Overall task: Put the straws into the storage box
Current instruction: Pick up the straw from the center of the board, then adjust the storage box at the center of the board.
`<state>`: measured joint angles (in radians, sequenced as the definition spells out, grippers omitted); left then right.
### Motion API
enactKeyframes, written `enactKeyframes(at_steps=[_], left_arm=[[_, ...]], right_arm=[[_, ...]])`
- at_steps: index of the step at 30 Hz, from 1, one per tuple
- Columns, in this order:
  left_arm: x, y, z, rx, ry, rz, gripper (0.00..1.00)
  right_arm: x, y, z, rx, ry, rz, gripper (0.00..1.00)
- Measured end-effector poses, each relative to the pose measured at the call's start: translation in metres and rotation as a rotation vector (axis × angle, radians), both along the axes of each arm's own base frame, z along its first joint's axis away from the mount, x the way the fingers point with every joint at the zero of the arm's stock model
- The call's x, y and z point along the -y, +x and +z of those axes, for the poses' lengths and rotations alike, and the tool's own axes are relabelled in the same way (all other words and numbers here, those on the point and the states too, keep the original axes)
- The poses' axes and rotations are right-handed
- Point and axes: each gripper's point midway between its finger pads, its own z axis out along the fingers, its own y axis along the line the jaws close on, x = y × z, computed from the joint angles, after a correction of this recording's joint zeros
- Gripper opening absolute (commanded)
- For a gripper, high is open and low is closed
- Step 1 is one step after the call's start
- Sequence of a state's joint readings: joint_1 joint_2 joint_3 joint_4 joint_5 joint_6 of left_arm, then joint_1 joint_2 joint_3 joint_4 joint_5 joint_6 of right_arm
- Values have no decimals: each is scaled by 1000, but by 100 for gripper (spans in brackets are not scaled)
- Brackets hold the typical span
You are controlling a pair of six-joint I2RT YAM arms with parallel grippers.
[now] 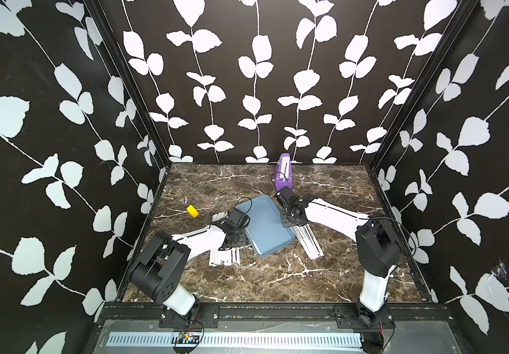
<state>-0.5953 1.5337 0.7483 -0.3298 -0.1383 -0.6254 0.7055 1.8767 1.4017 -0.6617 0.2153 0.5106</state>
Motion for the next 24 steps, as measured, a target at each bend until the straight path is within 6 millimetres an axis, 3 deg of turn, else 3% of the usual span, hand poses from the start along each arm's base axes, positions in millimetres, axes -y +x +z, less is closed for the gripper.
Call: enactKeyframes(at_steps=[10, 16, 24], left_arm=[[-3, -4, 9, 7, -8, 10, 0], [-6, -7, 15, 9, -14, 32, 0], [-16, -7, 89, 197, -123, 104, 0]], right_arm=[[-19, -1, 3, -26, 64, 73, 43], [-19, -2, -11, -57, 35, 91, 41], [-23, -7, -16, -65, 40, 88, 33]])
